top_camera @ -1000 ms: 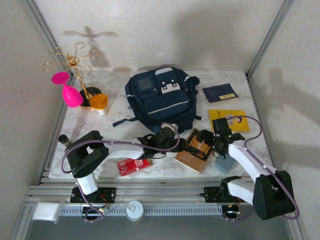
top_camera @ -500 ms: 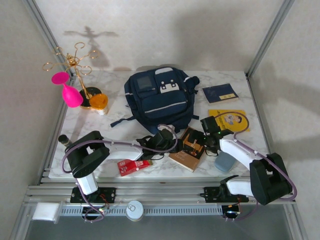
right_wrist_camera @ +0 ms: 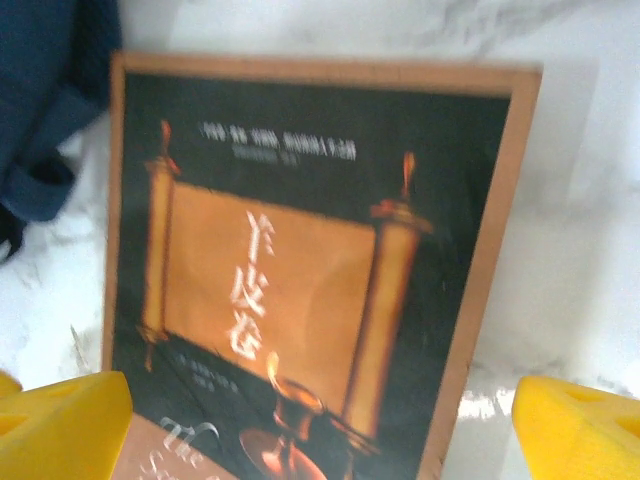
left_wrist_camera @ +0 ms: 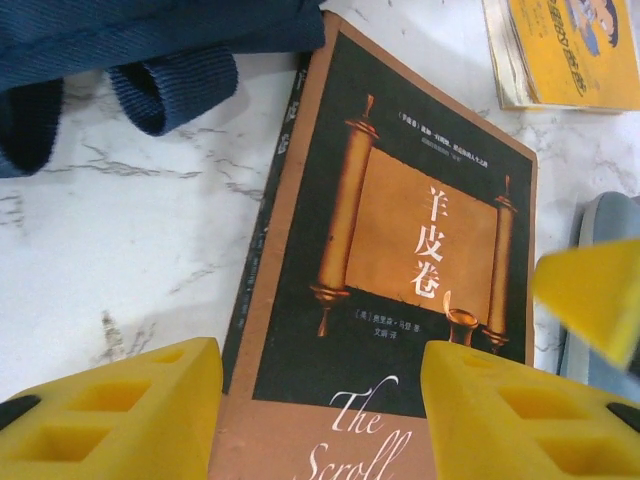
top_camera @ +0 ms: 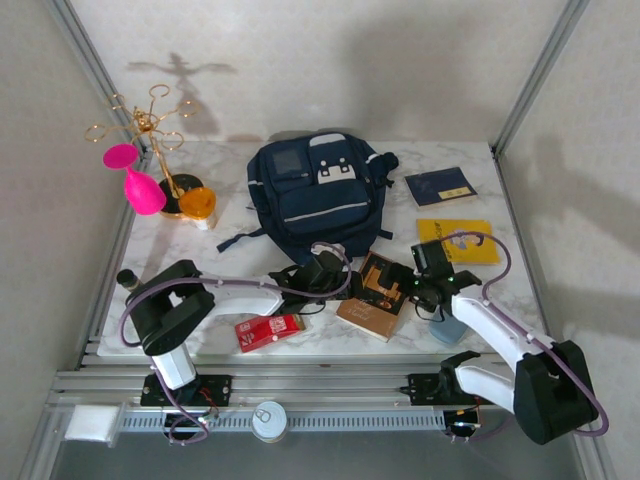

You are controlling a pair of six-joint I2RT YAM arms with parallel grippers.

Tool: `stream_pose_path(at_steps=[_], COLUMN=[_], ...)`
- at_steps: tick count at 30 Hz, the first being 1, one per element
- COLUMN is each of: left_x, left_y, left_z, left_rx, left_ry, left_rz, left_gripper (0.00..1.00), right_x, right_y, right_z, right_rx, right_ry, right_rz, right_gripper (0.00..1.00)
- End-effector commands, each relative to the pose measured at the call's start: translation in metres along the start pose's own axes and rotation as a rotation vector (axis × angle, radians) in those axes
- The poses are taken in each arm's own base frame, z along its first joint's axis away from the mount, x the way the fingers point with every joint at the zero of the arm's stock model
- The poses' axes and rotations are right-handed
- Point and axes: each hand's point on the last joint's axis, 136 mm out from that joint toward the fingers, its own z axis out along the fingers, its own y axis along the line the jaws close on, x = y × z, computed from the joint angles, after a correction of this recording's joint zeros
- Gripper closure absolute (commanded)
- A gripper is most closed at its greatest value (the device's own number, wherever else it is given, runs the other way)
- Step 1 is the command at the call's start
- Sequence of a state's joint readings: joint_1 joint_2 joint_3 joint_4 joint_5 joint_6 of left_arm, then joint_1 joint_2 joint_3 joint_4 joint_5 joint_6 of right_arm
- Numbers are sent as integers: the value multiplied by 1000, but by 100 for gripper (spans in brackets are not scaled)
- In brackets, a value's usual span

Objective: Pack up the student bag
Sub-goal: Pick up the book from the bottom-center of the table.

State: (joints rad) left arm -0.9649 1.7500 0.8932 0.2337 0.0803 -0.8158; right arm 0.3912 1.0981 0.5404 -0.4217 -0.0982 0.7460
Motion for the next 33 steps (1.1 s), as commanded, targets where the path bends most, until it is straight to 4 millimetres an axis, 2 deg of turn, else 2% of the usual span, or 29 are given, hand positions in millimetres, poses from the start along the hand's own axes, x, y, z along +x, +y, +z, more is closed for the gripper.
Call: stream_pose_path(at_steps=[1, 6, 9, 16, 21, 26, 33], left_x=[6, 12, 20, 27, 30, 31, 31], left_y=[-2, 6, 8, 18, 24, 26, 28], left_z=[11, 15, 21, 25, 27, 29, 31], left_rx=[-5, -36, -36, -77, -94, -104, -116], left_ry=[55, 71, 116, 128, 133, 134, 137], left_rz=[23, 23, 27, 36, 35, 38, 43], left_gripper=[47, 50, 52, 54, 54, 54, 54], right_x=[18, 27, 27, 17, 12, 14, 6], right_y=[7, 8, 17, 39, 36, 41, 45], right_z=[7, 19, 18, -4, -14, -20, -32], right_rx=[-66, -90, -151, -271, -252, -276, -280], right_ry=[65, 105, 111, 73, 60, 82, 53], right_rz=[51, 79, 86, 62, 62, 40, 28], right_gripper=[6, 11, 16, 23, 23, 32, 47])
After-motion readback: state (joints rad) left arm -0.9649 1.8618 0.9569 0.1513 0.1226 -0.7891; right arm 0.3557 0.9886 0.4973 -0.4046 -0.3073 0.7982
